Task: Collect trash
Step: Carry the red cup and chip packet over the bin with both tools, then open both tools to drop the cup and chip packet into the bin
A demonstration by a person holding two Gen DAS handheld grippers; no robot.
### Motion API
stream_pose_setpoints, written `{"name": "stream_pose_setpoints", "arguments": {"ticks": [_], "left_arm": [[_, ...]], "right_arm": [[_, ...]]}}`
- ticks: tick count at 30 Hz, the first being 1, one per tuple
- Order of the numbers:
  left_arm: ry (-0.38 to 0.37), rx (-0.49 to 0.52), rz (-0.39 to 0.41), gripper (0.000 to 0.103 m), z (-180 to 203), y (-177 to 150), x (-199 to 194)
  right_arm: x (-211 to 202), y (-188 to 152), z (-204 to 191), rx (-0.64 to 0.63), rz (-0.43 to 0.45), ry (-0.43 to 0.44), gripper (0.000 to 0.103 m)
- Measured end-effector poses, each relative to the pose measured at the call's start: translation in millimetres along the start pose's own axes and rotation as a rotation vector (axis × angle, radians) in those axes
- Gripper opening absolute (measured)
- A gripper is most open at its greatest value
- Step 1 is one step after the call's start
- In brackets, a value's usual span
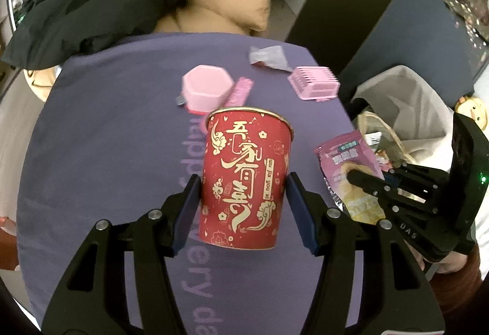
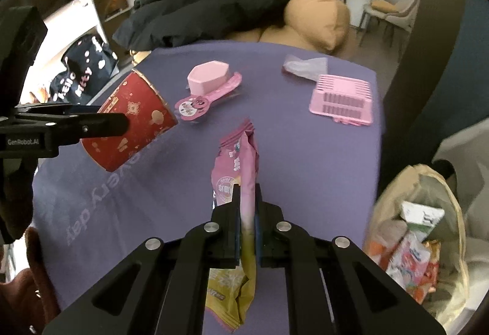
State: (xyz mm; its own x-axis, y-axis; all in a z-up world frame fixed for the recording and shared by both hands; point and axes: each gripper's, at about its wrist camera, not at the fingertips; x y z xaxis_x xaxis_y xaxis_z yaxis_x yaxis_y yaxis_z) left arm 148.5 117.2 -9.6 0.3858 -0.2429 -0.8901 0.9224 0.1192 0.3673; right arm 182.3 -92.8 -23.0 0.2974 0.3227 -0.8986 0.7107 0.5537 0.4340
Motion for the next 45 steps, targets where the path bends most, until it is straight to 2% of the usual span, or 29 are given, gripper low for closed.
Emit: {"name": "stream_pose_setpoints", "arguments": {"ticks": [3,8,14,20,23,25,30,35,39,41,42,45], "left_arm": [[-0.010,0.028,0.019,0.054,15.9,3.4,-6.4],[-0.074,0.071,0.058,0.054,48.7,12.3,-10.9],[-0.162,0.133,0.067,0.054,95.4,29.4,6.8],[-0.259,0.195,0.015,0.054,150.1,39.2,42.4],[-0.295,0.247,-0.013,0.054,182.0,42.0,59.1],[-0.309,0.277,-0.034,0.054,203.8,46.3,72.4],[-0.306,0.317,-0.111,0.054,242.6,59.3,113.5],[-0.315,0.308,-0.190,0.057,247.0,64.7,149.7],[-0.332,0.293,-0.175,0.070,234.8,65.7,145.3],[-0.322,0.280,-0.145,0.072,224.7,66.7,133.6],[-0.304,0.276,-0.128,0.072,220.6,67.2,128.5],[-0.182,0.265,-0.073,0.072,205.8,65.3,113.0]], "right_arm": [[-12.7,-10.1,6.6,0.014,0.023,-0.007,0.008],[-25.4,-28.3,21.6,0.048,0.040,-0.012,0.009],[-45.7,-57.5,45.5,0.086,0.065,-0.051,0.008],[-77.4,-85.1,105.9,0.210,0.096,-0.149,0.008],[-88.9,-105.9,142.4,0.283,0.100,-0.231,0.008],[-90.9,-116.9,161.8,0.328,0.097,-0.253,0.008],[-89.6,-135.9,204.3,0.424,0.084,-0.270,0.009],[-87.2,-137.1,219.1,0.436,0.090,-0.298,0.008],[-82.3,-137.7,218.2,0.444,0.099,-0.283,0.008],[-79.6,-135.2,215.4,0.445,0.111,-0.262,0.008],[-77.2,-132.0,213.5,0.444,0.119,-0.242,0.008],[-64.9,-116.9,203.0,0.418,0.121,-0.197,0.009]]}}
Point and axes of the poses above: each gripper's, at about its wrist camera, not at the fingertips, and x roughly the way its jaws point, z to its right, y to its top, and after that the axes turned 12 degrees about -z, right-handed
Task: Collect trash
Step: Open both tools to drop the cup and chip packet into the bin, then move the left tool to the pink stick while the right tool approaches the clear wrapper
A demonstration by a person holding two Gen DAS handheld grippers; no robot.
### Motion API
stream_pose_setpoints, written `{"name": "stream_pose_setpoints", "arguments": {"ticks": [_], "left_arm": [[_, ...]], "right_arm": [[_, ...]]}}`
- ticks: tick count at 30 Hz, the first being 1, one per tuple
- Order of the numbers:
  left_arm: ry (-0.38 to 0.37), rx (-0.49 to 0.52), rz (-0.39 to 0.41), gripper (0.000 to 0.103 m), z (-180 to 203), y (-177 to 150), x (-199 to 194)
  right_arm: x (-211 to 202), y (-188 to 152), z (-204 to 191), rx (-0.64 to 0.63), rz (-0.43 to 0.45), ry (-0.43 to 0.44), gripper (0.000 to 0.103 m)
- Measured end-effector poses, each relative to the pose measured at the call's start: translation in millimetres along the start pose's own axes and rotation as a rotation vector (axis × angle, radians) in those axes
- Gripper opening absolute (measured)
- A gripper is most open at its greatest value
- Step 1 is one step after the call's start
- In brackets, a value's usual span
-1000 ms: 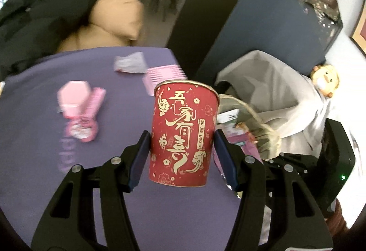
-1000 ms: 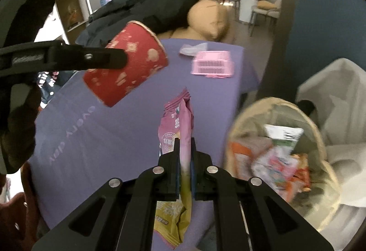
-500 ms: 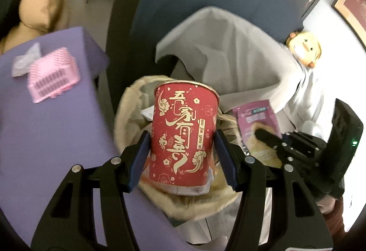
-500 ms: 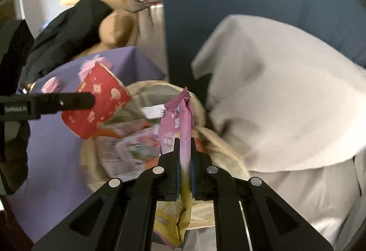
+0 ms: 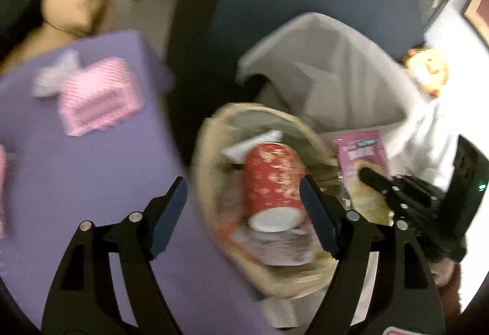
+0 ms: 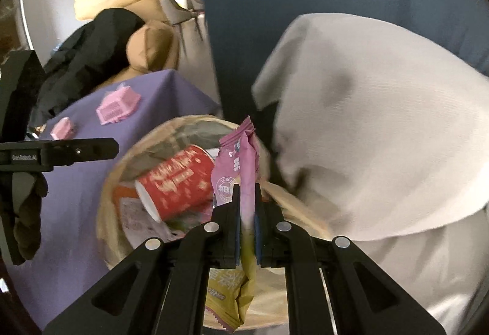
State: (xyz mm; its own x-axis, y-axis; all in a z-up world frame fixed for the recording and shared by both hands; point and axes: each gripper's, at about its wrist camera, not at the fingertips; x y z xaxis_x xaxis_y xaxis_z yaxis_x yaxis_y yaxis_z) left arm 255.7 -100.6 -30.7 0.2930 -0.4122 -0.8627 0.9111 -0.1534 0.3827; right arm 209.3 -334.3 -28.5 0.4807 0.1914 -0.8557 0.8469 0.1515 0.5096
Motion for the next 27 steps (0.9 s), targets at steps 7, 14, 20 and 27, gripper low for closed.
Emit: {"name": "stream_pose_setpoints", "arguments": {"ticks": [7,14,20,27], "left_arm": [[0.023,-0.030,0.009,0.072,-24.9,-18.0,-20.8],[0.024,-0.044,0.025,0.072,-45.0,-33.8,-37.0],[0.025,-0.077,0.068,0.072,-80.5,-49.6,-57.3],[0.051,-0.122,0.173,0.072,-134.8,-60.1,-89.6]], "right_arm": [[68.7,2.3,-17.6,-0.017,-0.142,-0.027,0.009],[88.1,1.7,-12.2,0.000,-0.236,-0.052,0.008],[56.1,8.6,-15.1,-0.010,-0.182,-0.059,0.028],[2.0,26.5,-36.3,-0.037,-0.036,-0.022,0.046]]}}
Point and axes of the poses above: each gripper's, at about its wrist camera, not at the fingertips, and x roughly the way its jaws point, z to its right, y to its top, and after that the axes turned 12 degrees about -z, right-handed
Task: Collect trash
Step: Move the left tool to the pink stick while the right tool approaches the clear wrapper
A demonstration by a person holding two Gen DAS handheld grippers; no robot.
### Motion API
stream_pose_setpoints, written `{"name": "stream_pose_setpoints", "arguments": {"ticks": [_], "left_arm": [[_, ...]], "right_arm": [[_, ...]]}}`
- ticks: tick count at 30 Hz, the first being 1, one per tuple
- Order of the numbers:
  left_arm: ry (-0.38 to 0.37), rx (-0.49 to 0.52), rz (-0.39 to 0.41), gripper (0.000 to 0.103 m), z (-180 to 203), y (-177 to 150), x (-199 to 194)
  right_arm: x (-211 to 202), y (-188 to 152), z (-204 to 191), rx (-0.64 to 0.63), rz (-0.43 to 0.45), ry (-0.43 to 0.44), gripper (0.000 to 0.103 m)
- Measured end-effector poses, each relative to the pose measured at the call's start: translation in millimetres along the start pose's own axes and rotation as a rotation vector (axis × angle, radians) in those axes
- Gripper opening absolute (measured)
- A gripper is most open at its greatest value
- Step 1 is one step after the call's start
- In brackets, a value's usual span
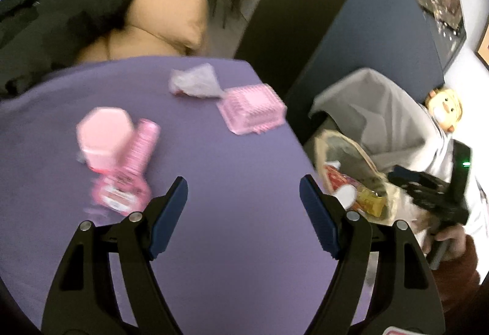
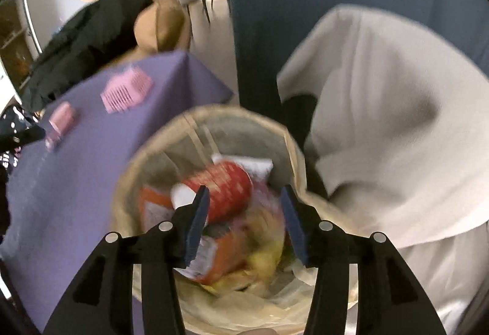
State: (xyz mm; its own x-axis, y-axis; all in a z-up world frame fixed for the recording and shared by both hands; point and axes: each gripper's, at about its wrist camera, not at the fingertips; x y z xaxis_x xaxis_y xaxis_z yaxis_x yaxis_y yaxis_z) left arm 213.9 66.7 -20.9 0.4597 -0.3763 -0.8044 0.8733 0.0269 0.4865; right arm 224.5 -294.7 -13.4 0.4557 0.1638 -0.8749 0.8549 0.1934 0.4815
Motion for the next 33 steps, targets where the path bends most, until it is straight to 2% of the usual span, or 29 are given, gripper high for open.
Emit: {"name": "stream_pose_setpoints", "arguments": {"ticks": [4,10,13,14,16,19,20,23,27,29,33], "left_arm": [[0.008,0.021,0.082,0.072,-22.8,15.2,-13.0],[-0.034,0.012,0.086,0.072,-49.3,73.6,-2.0],[-0.065,0.036,0.028,0.072,-52.8,100.3,16.1],[-0.040,0.048,-0.014,0.072,-54.1,109.0,23.4],[0.004,0.072,-0.019,0.072,-57.2,114.8,23.2],[0.110,0.063,0.040,0.072,-63.2,101.0,2.7],[0.113,0.030,0.064,0.072,-68.6,88.1,-8.4],[0.092,-0.032,0.077,0.072,-80.9,46.9,-29.2],[0.086,-0.082,0.058,0.072,-97.4,4.0,-38.1],[0.052,-0.111,0.009,0.072,-106.5,-10.3,-30.1],[0.021,-0.144,-0.027,0.072,-122.0,-21.6,-14.0]], "right_arm": [[-9.7,18.6,-32.5,-0.064,0.058,0.060,0.047],[7.0,49.3,-77.7,-0.138,0.137,0.121,0.047],[26.0,63.8,-90.1,-0.148,0.129,0.143,0.048],[32.9,68.4,-93.2,-0.149,0.118,0.160,0.048],[45.6,75.8,-103.6,-0.155,0.081,0.192,0.048],[61.7,82.2,-130.5,-0.208,0.039,0.246,0.048],[64.9,85.2,-141.0,-0.229,0.035,0.247,0.048],[70.7,110.2,-172.0,-0.285,0.059,0.219,0.048],[92.5,174.4,-206.3,-0.370,0.082,0.160,0.048],[114.5,201.1,-214.2,-0.406,0.047,0.127,0.048],[154.0,232.3,-216.1,-0.420,-0.069,0.132,0.048]]}}
Point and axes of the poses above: each gripper's, at about its wrist camera, not at the fingertips, and x roughly the way its jaws point, z to its right, y to its top, and after that the axes turned 12 degrees about -z, right-handed
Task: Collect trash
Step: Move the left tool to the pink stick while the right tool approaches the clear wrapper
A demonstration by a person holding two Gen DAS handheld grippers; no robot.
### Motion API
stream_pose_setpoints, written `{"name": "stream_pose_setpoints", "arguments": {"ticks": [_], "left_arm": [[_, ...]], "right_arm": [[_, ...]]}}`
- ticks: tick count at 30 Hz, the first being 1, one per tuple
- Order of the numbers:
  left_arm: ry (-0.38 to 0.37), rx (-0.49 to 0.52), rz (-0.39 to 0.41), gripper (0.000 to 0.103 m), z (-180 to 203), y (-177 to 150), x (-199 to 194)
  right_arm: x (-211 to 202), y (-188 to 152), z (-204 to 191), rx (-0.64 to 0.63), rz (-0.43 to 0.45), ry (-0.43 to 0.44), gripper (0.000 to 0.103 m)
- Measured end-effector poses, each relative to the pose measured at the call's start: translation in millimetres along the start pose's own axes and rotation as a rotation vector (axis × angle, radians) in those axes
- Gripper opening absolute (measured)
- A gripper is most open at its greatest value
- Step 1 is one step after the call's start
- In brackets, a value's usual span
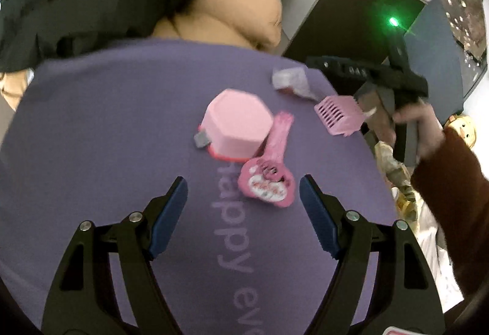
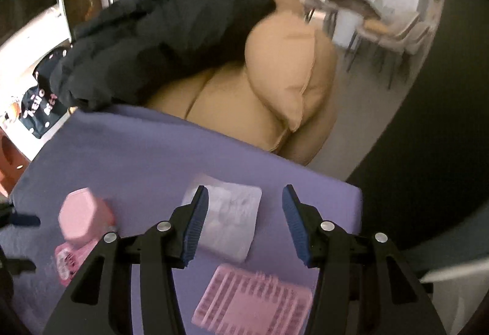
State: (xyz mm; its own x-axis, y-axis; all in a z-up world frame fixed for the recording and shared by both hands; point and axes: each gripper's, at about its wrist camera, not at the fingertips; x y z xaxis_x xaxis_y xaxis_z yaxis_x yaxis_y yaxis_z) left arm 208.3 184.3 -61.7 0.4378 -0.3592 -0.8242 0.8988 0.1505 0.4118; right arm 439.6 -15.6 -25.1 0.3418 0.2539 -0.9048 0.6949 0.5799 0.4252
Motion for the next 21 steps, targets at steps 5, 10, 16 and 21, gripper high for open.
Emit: {"name": "stream_pose_setpoints", "arguments": {"ticks": [5,10,16,21], "left_arm": [[-0.052,-0.031,0.006,0.072,-10.8,-0.6,7.6],[-0.064,-0.030,-0.002,0.072,-7.7,-1.7,13.2],[-0.032,-0.019,-0.016,0.072,3.8,3.3,18.4],[-0.009,-0.041,-0.011,0.068,13.4,9.0,25.9]], "right_arm": [[28.4,6.2,-0.6,-0.008,-0.093,0.024,0.045],[32.2,0.3,-4.9,-0.047,-0.131,0.019,0.011],[-16.9,-9.1,-2.4,0.011,-0.008,0.075,0.004],[-63.4,-24.4,-8.5,-0.005,0.052,0.069,0.004]]}}
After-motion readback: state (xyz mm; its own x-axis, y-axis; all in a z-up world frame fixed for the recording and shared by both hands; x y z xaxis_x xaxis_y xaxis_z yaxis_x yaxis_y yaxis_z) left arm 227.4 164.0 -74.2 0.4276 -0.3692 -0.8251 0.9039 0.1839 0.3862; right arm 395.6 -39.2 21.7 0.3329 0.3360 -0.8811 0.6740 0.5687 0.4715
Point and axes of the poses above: each gripper's, at about its wrist camera, not at the fingertips, and x roughly the way its jaws point, z to its right, y to its top, and after that the axes turned 12 degrees about -z, right-handed
